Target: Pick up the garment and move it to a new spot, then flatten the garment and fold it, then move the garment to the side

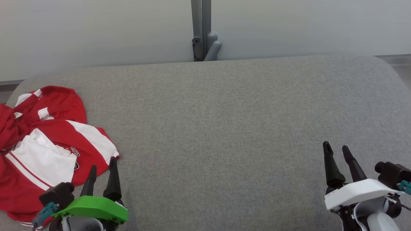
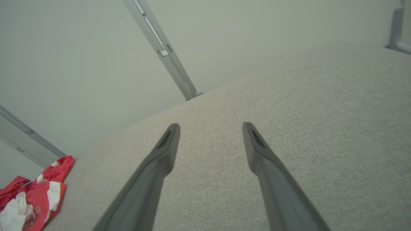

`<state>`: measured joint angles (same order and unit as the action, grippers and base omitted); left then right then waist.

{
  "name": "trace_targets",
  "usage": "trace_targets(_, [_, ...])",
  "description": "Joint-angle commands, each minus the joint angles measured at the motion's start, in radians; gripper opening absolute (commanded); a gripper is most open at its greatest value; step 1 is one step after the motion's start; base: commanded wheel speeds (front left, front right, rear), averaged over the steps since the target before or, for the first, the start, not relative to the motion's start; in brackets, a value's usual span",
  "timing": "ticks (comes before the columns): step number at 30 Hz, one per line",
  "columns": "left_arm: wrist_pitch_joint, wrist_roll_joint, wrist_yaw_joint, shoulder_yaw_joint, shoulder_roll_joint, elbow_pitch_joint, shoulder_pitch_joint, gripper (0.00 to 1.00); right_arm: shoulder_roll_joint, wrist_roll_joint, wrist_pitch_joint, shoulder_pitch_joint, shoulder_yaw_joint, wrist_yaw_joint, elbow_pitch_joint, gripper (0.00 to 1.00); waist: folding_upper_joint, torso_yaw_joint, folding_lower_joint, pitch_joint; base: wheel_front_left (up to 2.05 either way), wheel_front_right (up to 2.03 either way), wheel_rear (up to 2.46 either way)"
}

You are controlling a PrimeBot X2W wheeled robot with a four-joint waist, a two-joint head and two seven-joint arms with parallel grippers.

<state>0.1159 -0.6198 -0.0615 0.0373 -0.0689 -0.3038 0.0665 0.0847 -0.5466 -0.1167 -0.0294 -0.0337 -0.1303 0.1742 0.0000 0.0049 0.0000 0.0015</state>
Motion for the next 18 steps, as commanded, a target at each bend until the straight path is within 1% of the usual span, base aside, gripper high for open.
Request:
trace_targets(1, [0.011, 0.036, 0.007, 0.006, -0.01, 0.005, -0.001, 1.0, 0.009, 0.036, -0.012, -0.004, 0.001, 0.0, -0.007, 1.0, 0.0, 0.0, 0.0, 0.001, 0.0, 0.0, 0.0])
trace_targets(18, [0.056, 0.212, 0.026, 0.019, -0.025, -0.009, -0.013, 1.0, 0.005, 0.21, -0.057, 0.012, -0.02, 0.0, 0.025, 1.0, 0.0, -0.001, 0.0, 0.002, 0.0, 0.0, 0.0])
